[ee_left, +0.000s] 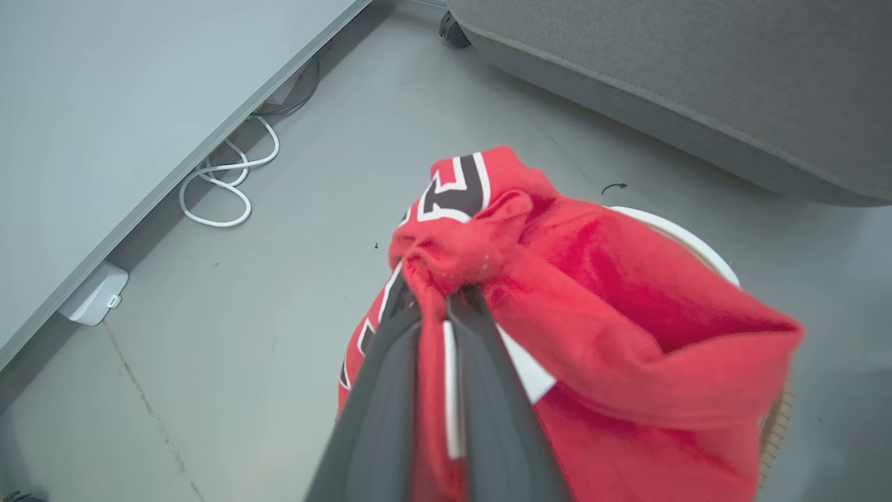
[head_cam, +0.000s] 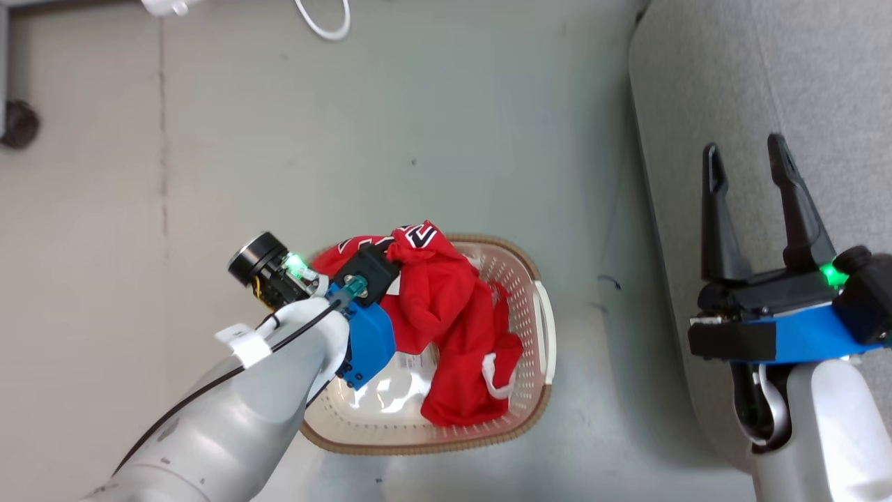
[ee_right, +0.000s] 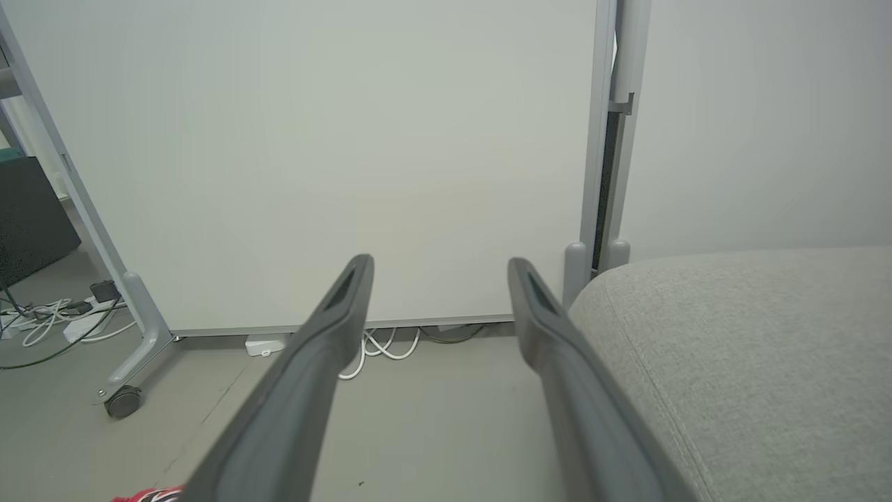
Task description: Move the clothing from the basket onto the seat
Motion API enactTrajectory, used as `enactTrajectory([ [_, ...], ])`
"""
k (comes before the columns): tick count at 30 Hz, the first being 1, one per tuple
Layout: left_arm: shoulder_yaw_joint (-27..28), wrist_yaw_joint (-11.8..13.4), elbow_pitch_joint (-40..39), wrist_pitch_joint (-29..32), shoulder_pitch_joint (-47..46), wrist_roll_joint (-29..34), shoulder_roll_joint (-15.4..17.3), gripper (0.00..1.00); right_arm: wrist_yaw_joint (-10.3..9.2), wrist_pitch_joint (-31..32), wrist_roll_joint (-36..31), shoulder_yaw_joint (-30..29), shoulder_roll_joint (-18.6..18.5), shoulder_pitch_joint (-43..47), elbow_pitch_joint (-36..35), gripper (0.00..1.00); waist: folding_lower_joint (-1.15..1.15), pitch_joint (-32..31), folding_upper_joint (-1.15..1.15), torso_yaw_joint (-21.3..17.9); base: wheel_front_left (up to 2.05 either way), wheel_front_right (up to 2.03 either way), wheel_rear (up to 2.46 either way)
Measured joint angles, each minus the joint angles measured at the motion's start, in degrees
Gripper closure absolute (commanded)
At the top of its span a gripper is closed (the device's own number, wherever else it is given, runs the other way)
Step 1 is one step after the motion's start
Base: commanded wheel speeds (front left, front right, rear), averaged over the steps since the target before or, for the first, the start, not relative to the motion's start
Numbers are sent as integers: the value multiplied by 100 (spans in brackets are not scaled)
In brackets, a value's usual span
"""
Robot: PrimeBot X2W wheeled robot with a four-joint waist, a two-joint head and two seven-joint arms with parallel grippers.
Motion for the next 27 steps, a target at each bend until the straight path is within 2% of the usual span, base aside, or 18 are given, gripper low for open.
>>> enactTrajectory([
  [15, 1873, 226, -1528, -1, 840, -270, 335, 100, 0, 0, 3, -14, 0, 525, 216, 0, 0, -1148, 0, 243, 0, 0, 0],
  [21, 2616, 229, -2235, -1, 1167, -73, 369, 100, 0, 1, 14, -18, 0, 699, 271, 0, 0, -1504, 0, 292, 0, 0, 0],
  [27, 3062, 188, -2750, -1, 1493, 182, 279, 100, 0, 0, 55, -51, 0, 884, 297, 0, 0, -1796, 0, 336, 0, 0, 0],
])
